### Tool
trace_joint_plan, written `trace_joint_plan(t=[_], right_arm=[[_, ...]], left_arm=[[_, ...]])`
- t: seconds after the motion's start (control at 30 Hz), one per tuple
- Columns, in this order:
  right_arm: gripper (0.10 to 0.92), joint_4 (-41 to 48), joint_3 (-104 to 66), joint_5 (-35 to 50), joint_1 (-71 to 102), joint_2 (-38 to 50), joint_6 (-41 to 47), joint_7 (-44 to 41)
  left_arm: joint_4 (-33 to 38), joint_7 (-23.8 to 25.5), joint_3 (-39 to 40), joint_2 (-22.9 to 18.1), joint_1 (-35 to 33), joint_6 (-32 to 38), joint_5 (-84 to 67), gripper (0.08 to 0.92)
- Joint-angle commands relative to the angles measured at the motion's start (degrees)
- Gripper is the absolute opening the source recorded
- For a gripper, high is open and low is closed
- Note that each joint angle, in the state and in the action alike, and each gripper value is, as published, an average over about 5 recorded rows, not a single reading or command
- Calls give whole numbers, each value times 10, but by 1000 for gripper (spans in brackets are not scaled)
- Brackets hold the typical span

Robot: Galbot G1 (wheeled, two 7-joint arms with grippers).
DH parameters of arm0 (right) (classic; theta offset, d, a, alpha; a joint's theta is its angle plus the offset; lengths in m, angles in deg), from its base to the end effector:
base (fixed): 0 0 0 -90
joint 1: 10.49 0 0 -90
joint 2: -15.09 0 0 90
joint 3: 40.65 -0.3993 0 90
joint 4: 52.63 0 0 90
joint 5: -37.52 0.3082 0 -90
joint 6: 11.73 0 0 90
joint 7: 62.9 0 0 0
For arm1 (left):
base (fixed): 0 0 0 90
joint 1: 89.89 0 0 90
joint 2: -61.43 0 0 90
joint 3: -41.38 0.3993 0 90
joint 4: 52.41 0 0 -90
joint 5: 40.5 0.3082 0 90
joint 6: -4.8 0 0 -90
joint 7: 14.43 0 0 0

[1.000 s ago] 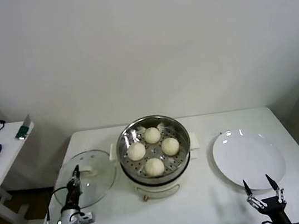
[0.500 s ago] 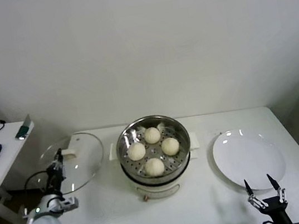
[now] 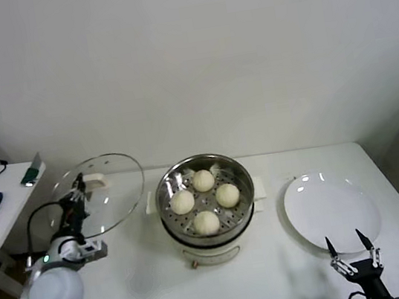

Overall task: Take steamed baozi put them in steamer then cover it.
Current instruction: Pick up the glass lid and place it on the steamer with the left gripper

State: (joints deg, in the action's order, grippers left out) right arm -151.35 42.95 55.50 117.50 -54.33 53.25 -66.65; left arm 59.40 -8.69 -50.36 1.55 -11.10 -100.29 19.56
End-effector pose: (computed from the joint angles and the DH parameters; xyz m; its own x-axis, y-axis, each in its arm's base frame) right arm 0.0428 -0.1557 -0.4371 -0.9977 -0.0448 0.0500 -0.0483 0.9963 -0.0717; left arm 0.2335 0.1504 -0.2930 -0.9942 -0.0979 -0.0453 -0.0483 0.0293 0.9984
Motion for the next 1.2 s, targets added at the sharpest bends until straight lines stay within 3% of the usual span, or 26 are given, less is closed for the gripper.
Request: trace_joint_plan(t=[0.03, 0.4, 0.8, 1.2], right_arm=[[823, 0, 0, -1, -3, 1, -2, 1], [823, 5, 0, 3, -5, 13, -6, 7], [823, 14, 3, 5, -15, 20, -10, 10], [823, 15, 3, 12, -16, 25, -18, 11]], left_arm=[[98, 99, 105, -42, 28, -105, 77, 138], [79, 134, 244, -165, 75, -142, 200, 138], [34, 123, 310, -294, 78, -142, 308, 138], [-18, 90, 329, -343, 64, -132, 352, 138]])
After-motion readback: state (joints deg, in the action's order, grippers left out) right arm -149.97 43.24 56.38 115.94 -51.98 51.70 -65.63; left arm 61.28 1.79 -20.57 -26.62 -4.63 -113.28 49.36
